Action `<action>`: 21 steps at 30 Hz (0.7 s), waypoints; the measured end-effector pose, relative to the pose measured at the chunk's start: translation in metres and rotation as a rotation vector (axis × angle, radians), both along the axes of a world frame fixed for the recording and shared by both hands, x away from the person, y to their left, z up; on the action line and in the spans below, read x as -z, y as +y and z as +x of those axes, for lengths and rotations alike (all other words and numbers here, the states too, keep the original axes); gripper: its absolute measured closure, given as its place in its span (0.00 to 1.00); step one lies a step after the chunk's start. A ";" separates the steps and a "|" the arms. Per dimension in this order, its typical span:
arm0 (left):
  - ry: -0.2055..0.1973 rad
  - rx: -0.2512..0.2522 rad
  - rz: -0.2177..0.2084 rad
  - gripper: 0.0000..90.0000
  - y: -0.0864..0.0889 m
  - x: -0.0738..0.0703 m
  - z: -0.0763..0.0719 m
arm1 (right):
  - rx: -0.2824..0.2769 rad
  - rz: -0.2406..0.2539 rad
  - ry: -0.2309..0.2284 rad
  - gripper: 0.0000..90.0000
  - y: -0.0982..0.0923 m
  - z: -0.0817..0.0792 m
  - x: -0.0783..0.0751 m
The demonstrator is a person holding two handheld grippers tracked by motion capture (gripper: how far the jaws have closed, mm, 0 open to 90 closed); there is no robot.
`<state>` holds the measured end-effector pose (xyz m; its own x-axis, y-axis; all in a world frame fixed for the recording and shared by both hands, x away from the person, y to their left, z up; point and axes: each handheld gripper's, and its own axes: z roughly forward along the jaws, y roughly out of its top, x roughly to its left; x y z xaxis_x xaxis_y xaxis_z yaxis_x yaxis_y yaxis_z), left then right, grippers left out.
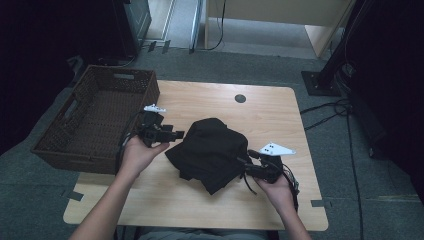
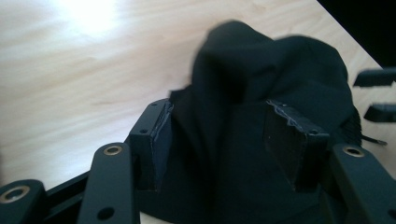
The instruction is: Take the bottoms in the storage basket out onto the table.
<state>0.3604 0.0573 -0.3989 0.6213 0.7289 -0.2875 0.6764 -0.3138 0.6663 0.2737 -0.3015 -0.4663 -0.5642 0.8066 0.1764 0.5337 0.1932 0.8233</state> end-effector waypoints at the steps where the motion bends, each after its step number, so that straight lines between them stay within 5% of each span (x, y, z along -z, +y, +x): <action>1: -0.004 0.007 0.002 0.46 -0.002 0.002 -0.002 | 0.003 0.001 0.005 0.48 -0.002 0.000 0.000; 6: 0.011 0.064 -0.003 0.44 -0.016 0.023 -0.010 | 0.001 -0.011 0.013 0.50 -0.006 -0.003 0.005; 11: 0.038 0.069 -0.029 0.43 -0.021 0.039 -0.013 | -0.002 -0.008 0.032 0.48 0.001 -0.011 0.005; 14: -0.007 0.095 0.024 0.42 -0.027 0.044 -0.020 | -0.016 -0.014 0.039 0.47 0.008 -0.016 0.005; 21: -0.010 0.101 0.017 0.40 -0.026 0.049 -0.024 | -0.092 -0.021 0.038 0.35 0.032 -0.031 0.006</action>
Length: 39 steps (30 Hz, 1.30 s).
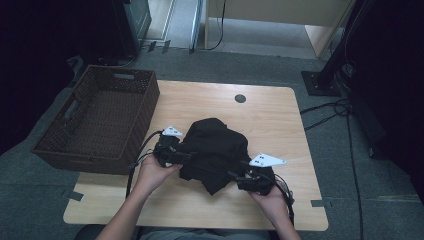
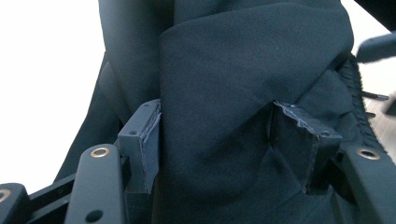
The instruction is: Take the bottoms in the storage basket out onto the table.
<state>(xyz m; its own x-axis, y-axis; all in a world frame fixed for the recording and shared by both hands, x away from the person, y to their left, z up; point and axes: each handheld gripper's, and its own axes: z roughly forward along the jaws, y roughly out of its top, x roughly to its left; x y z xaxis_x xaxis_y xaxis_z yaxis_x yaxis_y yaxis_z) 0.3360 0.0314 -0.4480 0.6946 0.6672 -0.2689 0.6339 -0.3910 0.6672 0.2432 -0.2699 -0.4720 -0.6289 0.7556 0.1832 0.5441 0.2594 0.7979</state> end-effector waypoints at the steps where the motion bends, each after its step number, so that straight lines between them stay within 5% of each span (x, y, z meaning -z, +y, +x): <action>1: -0.005 -0.001 -0.006 0.40 0.001 0.001 0.001 | -0.003 -0.005 -0.006 0.33 0.005 -0.003 -0.001; 13: -0.002 -0.018 -0.008 0.41 0.009 0.004 0.001 | -0.008 0.005 -0.042 0.32 0.031 0.006 -0.011; 18: 0.000 -0.033 -0.030 0.41 0.016 0.003 0.001 | 0.004 -0.015 -0.031 0.37 0.043 0.018 -0.001; 25: 0.010 -0.045 -0.049 0.41 0.024 0.004 0.002 | -0.023 -0.106 -0.009 0.55 0.061 0.038 0.013; 29: -0.002 -0.040 -0.032 0.41 0.024 0.005 0.002 | -0.032 -0.120 -0.003 0.84 0.067 0.042 0.019; 32: -0.002 -0.037 -0.038 0.41 0.024 0.004 0.002 | -0.038 -0.095 0.058 0.95 0.064 0.048 0.009; 35: -0.013 -0.042 -0.061 0.41 0.026 0.002 0.002 | -0.050 -0.053 0.092 0.95 0.058 0.055 -0.014; 39: -0.030 -0.048 -0.090 0.41 0.030 -0.001 0.001 | -0.063 -0.047 0.072 0.96 0.051 0.064 -0.049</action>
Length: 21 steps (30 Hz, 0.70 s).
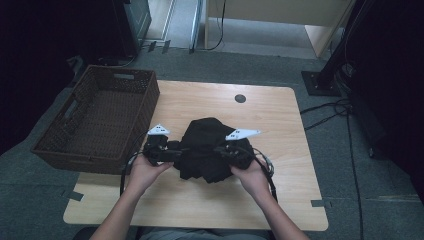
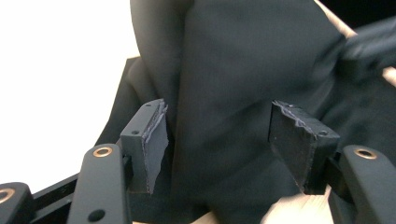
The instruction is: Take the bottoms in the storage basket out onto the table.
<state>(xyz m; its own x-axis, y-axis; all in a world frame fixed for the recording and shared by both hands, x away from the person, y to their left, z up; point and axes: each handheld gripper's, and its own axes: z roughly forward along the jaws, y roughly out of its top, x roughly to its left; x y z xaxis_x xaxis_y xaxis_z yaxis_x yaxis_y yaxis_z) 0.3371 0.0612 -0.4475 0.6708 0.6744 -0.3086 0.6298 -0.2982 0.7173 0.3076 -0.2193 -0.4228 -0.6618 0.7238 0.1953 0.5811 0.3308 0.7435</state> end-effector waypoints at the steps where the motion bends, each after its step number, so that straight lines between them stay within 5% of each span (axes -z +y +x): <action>1: -0.003 -0.005 -0.003 0.41 0.001 -0.001 0.000 | -0.003 0.004 -0.003 0.96 -0.002 0.004 -0.009; 6: -0.002 -0.016 -0.020 0.41 0.002 -0.001 0.000 | -0.004 -0.003 -0.029 0.96 -0.008 0.025 -0.043; 10: -0.008 -0.009 0.004 0.41 -0.001 0.002 0.001 | 0.009 0.002 -0.026 0.95 -0.010 0.048 -0.056; 16: 0.000 0.000 0.011 0.41 -0.004 0.008 0.005 | 0.036 -0.025 0.007 0.95 -0.010 0.089 -0.048; 21: 0.017 0.005 0.016 0.43 -0.007 0.016 0.012 | 0.075 0.031 0.079 0.95 -0.005 0.124 -0.025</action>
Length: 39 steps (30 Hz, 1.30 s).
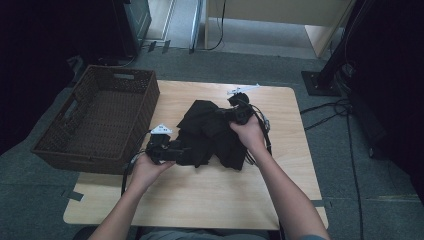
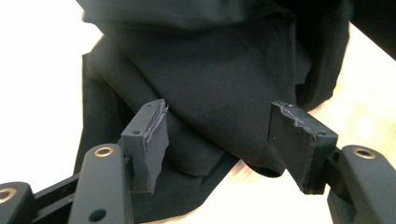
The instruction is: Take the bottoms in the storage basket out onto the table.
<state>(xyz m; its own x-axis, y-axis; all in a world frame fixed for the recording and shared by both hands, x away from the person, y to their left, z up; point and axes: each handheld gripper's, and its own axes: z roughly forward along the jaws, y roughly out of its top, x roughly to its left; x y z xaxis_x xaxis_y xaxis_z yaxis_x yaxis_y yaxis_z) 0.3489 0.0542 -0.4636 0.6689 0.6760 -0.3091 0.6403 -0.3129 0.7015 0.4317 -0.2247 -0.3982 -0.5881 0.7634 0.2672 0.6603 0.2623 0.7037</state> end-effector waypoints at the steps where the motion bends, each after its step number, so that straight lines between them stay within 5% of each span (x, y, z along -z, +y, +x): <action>1: 0.001 0.001 0.000 0.43 -0.001 0.002 0.001 | 0.008 -0.004 0.009 0.95 0.003 0.005 0.004; 9: 0.012 -0.014 0.015 0.42 -0.001 0.014 0.012 | 0.046 -0.084 0.061 0.94 0.013 0.044 0.033; 13: 0.005 -0.011 0.033 0.42 -0.001 0.021 0.016 | 0.065 -0.088 0.089 0.93 0.012 0.051 0.045; 17: 0.054 -0.016 0.032 0.45 -0.001 0.025 0.021 | 0.065 -0.082 0.083 0.89 0.012 0.050 0.047; 24: 0.029 0.000 0.076 0.44 -0.005 0.028 0.020 | 0.066 -0.020 0.012 0.77 0.002 0.031 0.019; 30: 0.023 -0.009 0.044 0.45 -0.006 0.029 0.024 | 0.049 -0.004 -0.021 0.88 -0.010 0.003 -0.005; 39: 0.049 -0.028 0.020 0.46 -0.006 0.037 0.033 | -0.003 -0.002 -0.027 0.97 -0.016 -0.039 -0.005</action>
<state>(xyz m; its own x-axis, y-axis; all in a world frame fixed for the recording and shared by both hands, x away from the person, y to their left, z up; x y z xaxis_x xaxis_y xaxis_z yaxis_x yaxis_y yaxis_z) 0.3821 0.0478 -0.5002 0.6338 0.7008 -0.3272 0.6827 -0.3080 0.6627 0.3929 -0.2407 -0.3936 -0.5972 0.7622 0.2500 0.6405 0.2655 0.7206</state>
